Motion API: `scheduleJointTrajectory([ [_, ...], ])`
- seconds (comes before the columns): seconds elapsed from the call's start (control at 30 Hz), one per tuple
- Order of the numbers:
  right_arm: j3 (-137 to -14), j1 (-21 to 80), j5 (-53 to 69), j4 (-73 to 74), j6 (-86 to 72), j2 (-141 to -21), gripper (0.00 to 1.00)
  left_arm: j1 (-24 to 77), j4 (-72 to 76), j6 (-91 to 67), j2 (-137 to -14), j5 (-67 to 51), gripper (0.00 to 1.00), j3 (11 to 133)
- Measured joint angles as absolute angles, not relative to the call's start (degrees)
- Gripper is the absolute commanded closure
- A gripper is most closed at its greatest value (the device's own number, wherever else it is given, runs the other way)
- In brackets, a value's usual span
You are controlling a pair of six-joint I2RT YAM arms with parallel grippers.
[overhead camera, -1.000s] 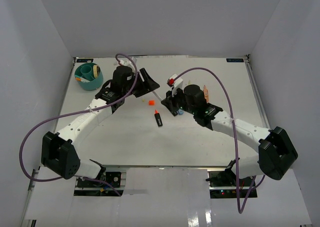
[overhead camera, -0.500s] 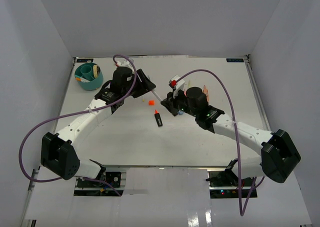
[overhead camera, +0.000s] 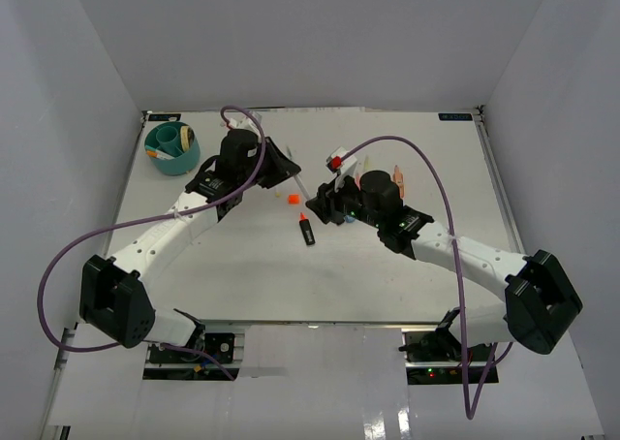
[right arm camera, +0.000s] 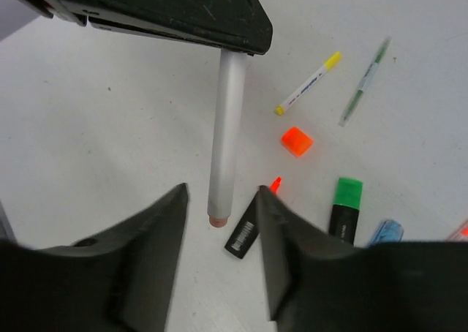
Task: Sort the stationery into containers
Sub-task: Place the pen in the storage box.
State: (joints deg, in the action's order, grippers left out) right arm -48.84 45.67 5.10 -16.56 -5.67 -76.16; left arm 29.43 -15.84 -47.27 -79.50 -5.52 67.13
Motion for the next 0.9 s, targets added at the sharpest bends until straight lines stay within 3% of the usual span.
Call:
scheduleJointTrajectory([
  [0.03,-48.84,45.67,5.19,-16.64,-5.65,-76.18,0.36,29.43,-15.90,-47.20,-79.50,-5.21,0.89,67.09],
  [0.07,-48.84,45.67,5.39,-16.78,-5.58,-76.23,0.21,29.43,-15.88,-47.03,-79.50,-4.80,0.89,67.05],
  [0.17,-48.84,45.67,5.34,-16.56,-5.72,-76.25,0.02,29.17,-15.84,-46.50,-79.46,-2.17,0.89,66.78],
  [0.23,-48.84,45.65,4.89,-16.34,-5.74,-76.25,0.10,28.32,-15.88,-46.04,-79.02,-0.12,0.89,66.04],
  [0.63,-43.20,45.30,1.43,-14.87,-5.34,-71.61,0.10,-0.12,-8.12,-44.86,-71.96,14.00,0.90,56.75],
  [0.9,-41.32,44.71,1.74,-14.55,-4.51,-71.61,0.10,-11.33,5.58,-46.72,-79.37,19.25,0.92,56.58],
])
